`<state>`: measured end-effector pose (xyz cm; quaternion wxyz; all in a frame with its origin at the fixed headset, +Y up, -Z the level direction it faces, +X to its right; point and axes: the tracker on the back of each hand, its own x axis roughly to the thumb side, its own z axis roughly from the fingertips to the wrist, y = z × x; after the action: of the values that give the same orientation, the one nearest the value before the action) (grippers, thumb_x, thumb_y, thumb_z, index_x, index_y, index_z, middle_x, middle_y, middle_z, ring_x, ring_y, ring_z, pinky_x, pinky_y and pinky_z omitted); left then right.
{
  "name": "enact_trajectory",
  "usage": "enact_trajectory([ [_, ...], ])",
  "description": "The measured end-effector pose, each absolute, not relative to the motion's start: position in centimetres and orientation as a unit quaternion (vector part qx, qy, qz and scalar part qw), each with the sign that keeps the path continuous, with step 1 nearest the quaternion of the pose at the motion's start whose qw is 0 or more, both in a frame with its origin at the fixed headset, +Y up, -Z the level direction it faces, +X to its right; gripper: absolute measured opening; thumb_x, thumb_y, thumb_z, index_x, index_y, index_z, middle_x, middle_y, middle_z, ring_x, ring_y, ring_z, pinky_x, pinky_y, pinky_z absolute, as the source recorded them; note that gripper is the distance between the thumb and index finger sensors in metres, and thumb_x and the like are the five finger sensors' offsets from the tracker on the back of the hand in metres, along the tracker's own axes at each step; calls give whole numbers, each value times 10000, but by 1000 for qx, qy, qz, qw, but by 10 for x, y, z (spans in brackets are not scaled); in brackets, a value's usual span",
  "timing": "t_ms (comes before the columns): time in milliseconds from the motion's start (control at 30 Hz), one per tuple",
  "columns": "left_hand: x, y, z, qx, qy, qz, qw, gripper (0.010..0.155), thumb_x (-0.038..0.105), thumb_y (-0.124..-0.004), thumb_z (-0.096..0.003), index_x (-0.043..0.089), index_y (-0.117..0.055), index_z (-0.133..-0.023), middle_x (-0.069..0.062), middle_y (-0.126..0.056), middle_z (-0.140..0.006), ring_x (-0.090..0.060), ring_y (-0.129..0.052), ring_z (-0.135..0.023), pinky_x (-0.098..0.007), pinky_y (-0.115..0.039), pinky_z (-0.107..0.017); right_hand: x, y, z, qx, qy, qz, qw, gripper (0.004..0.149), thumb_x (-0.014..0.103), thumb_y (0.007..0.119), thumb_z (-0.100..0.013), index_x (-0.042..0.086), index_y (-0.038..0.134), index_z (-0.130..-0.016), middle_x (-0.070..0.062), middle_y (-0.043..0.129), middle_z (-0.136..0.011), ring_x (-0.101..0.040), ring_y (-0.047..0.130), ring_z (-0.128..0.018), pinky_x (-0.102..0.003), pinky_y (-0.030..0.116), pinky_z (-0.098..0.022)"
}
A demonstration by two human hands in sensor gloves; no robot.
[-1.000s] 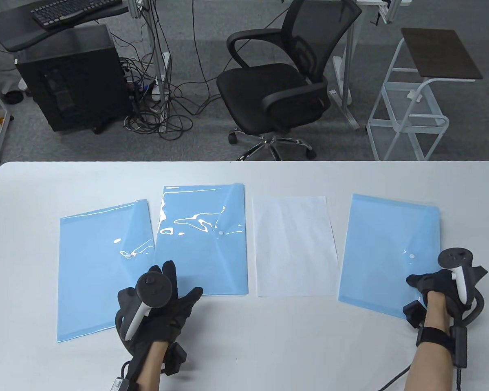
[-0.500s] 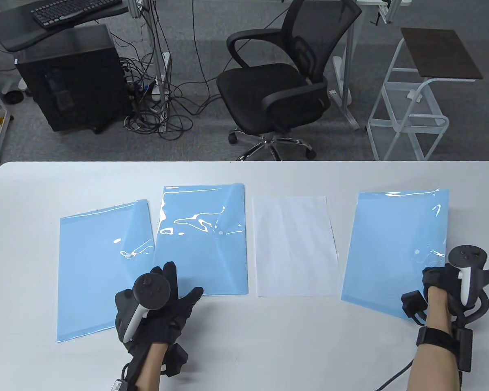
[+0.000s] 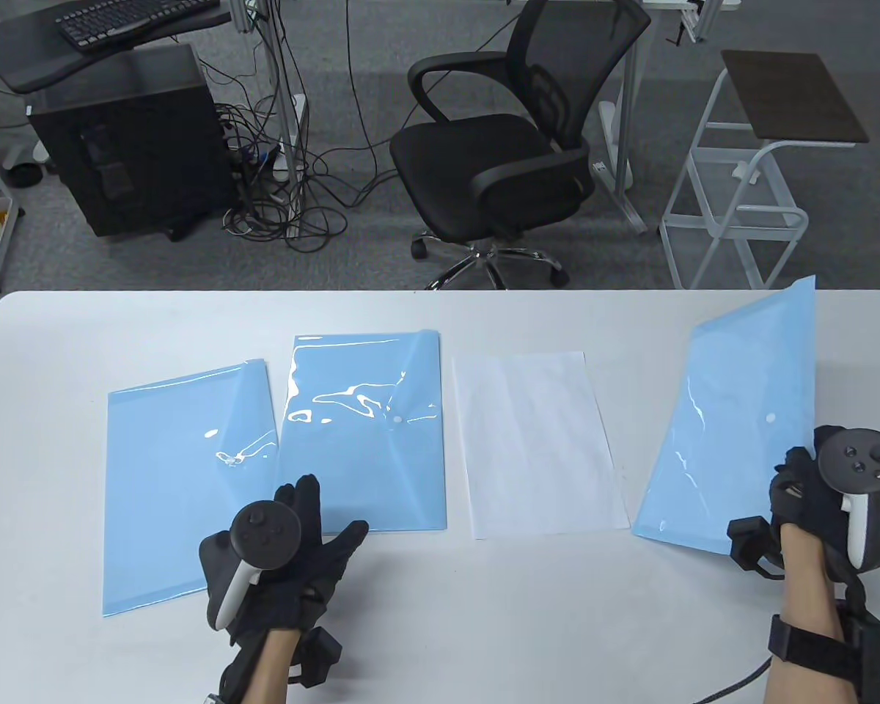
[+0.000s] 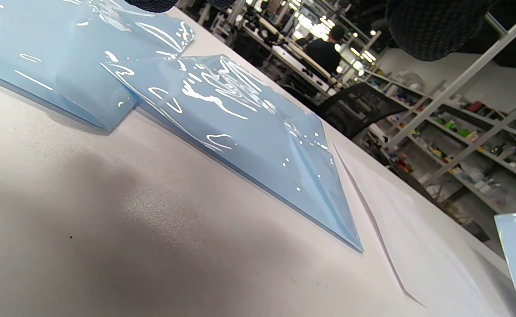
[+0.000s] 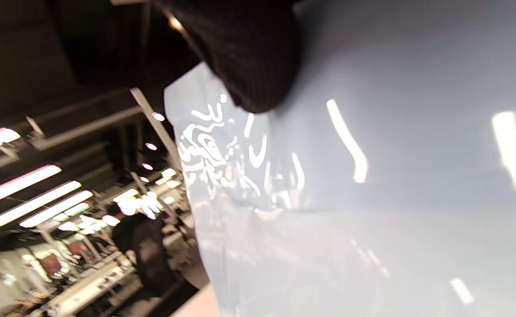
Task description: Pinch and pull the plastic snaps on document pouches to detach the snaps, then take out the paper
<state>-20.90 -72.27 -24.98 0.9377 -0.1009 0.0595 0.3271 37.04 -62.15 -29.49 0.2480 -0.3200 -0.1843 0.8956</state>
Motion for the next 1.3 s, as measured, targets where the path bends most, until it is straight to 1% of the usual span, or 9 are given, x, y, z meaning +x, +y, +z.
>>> enact_trajectory([
  [233,-208,-722,-248,-98,60,339,934,932,683,-684,-547,174,-243,-1191,-257,-311,-1226,-664,-422,-1045,-773,-468,-666,341,-582,-257,-243,-261,892,279,405,178,818,-514,149,760,-914,-142,1012,-707,-290,1072,-408,-497,916,-279],
  [333,-208,-722,-247,-98,62,338,934,931,682,-683,-548,172,-244,-1191,-256,-311,-1226,-664,-422,-1045,-772,-470,-665,327,-572,-241,-208,-284,882,314,404,178,799,-522,145,748,-922,-138,1003,-710,-281,1063,-401,-490,911,-274],
  [433,-208,-722,-247,-97,63,338,934,931,683,-683,-546,172,-246,-1190,-255,-314,-1226,-663,-423,-1045,-772,-471,-665,315,-572,-232,-178,-279,870,365,404,180,789,-528,142,739,-927,-134,997,-714,-278,1056,-405,-488,907,-276],
  [500,-208,-722,-246,-96,63,336,935,932,684,-680,-546,172,-244,-1190,-254,-311,-1227,-663,-423,-1045,-772,-472,-665,304,-579,-231,-160,-259,863,403,404,181,785,-529,142,738,-928,-131,997,-713,-276,1054,-406,-491,905,-275],
  [633,-212,-721,-244,-91,68,336,935,929,684,-677,-547,171,-244,-1190,-255,-312,-1226,-661,-425,-1046,-771,-473,-666,273,-603,-236,-121,-213,848,470,405,184,777,-534,144,729,-934,-128,990,-721,-274,1049,-415,-492,900,-288],
  [867,-220,-724,-243,-92,80,342,932,929,682,-678,-548,165,-247,-1188,-256,-315,-1224,-663,-425,-1042,-770,-474,-664,214,-647,-254,-71,-132,847,510,406,184,756,-540,136,717,-942,-127,985,-722,-271,1043,-422,-493,894,-302],
  [967,-223,-724,-243,-92,82,342,931,929,683,-674,-548,164,-247,-1189,-257,-316,-1223,-664,-426,-1041,-772,-472,-663,195,-664,-262,-56,-108,843,524,405,186,749,-540,141,716,-941,-123,984,-722,-267,1041,-421,-492,891,-304],
  [1133,-229,-725,-243,-91,89,354,927,924,682,-669,-550,163,-248,-1189,-258,-316,-1223,-662,-427,-1042,-769,-475,-663,179,-693,-272,-39,-69,829,554,403,187,742,-541,140,714,-940,-122,983,-719,-259,1039,-415,-485,890,-300],
  [1300,-231,-729,-245,-91,97,358,924,936,694,-653,-547,160,-226,-1186,-260,-288,-1223,-661,-403,-1045,-759,-469,-673,179,-701,-270,-38,-61,835,546,402,190,740,-541,146,714,-939,-115,983,-720,-256,1039,-415,-483,889,-300],
])
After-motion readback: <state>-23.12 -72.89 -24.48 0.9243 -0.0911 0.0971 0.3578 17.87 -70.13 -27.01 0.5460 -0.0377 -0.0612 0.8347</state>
